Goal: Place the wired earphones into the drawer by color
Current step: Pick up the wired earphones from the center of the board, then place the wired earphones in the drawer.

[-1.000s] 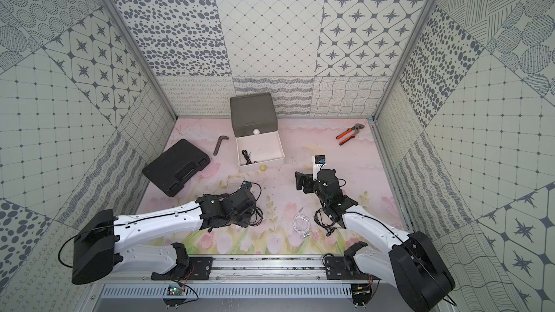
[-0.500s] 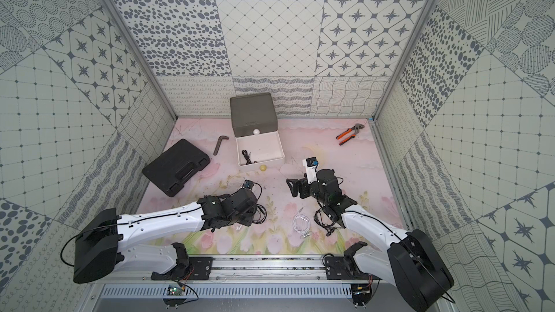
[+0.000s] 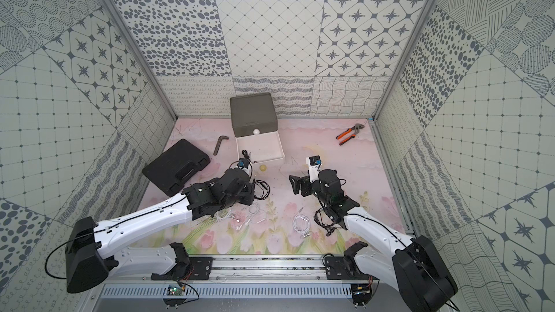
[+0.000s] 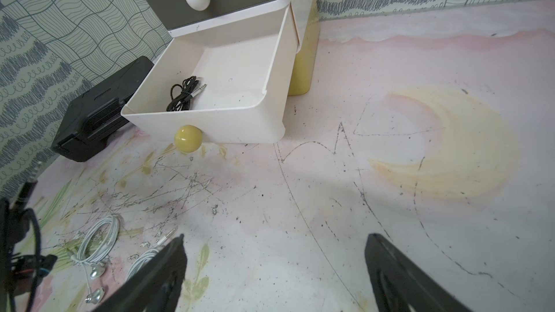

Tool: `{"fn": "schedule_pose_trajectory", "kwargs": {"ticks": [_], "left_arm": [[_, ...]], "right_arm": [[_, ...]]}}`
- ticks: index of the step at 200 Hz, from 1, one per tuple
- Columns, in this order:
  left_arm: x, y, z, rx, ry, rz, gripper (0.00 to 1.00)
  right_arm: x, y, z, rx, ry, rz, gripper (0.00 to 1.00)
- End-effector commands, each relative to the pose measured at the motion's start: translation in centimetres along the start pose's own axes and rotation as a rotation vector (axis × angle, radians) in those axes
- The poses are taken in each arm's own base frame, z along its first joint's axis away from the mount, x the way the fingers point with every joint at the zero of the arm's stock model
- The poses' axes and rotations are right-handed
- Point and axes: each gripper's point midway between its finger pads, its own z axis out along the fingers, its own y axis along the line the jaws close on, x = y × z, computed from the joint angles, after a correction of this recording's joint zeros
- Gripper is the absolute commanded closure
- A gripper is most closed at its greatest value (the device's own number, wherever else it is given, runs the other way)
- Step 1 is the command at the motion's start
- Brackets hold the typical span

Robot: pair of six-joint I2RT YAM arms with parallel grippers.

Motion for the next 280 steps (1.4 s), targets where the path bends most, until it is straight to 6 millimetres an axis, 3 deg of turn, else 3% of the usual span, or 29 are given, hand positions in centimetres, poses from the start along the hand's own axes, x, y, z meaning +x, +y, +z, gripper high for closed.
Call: {"fn": "schedule_pose_trajectory", "kwargs": {"ticks": [1,61,107,172,242,280], "left_arm": [[-5.6,-0.1,-0.7,0.004,-0.142,0.050,1.00],[-12.4,2.1,0.1,-0.047,-0.303,0.001,1.00],[-15.3,4.5,1.2,-0.115,-0.419,-0.037,1.00],[-15.8,7.8,5.3,-0.183,-0.424,-0.066,1.00],[-14.0,8.8,10.1,-0.196,-0.340,-0.076,1.00],[-13.3,8.9,11.1,-0.203,-0.318,-0.075,0.99]], "right_arm": [[-1.2,-0.2,-0.4,0.011,-0.061,-0.006,0.04],[-1.3,-0.5,-0.6,0.028,-0.073,-0.004,0.03],[-1.4,-0.5,-0.7,0.030,-0.076,-0.005,0.03],[-1.5,-0.5,-0.7,0.029,-0.078,-0.007,0.03],[-1.5,-0.7,-0.7,0.039,-0.081,-0.009,0.03],[-1.5,-0.7,-0.7,0.042,-0.082,-0.009,0.03]]}}
